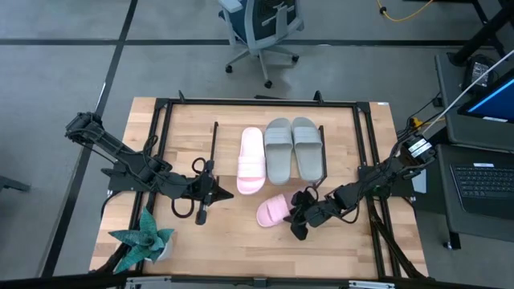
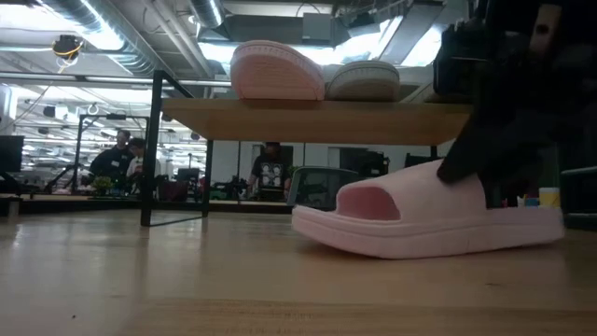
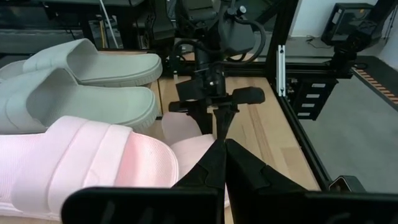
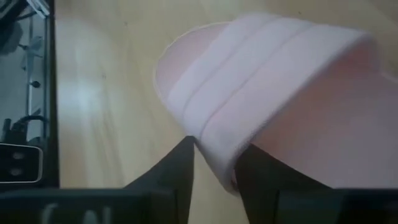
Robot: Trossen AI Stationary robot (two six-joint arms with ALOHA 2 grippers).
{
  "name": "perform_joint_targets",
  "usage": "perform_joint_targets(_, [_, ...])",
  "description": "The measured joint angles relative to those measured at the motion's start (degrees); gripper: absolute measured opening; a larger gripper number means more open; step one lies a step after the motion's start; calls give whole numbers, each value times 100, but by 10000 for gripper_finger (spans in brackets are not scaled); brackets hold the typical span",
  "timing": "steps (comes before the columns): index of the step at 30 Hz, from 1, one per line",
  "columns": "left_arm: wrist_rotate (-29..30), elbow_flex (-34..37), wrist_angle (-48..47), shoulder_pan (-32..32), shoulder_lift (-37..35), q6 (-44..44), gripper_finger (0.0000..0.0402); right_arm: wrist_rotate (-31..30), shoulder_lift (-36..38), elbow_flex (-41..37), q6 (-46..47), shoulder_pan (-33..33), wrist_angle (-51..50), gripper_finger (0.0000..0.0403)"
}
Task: Pick and place slides into the shelf
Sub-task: Put the pink slide on the shelf
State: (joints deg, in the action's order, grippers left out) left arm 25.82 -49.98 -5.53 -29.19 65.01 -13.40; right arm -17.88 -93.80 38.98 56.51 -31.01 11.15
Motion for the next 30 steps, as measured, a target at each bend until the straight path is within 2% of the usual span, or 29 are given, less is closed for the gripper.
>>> perform_joint_targets(7, [0,1,1,0,0,0,0,25,2,2,-2,-5,182,16])
perform_joint_targets(17, [99,1,33,2,0,120,0,334,180,-2,-241,-4,862,16])
perform_joint_targets(23, [404,-100,266,2,0,1124,0,314,518,-2,-311,12,931,16])
perform_joint_targets(26, [505,-281,-39,61,-4,1389,0,316,682,-2,-389,31,957,16])
perform_joint_targets(30, [650,-616,-945,231,-2,1402,0,319,973,-2,-829,138,1377,16])
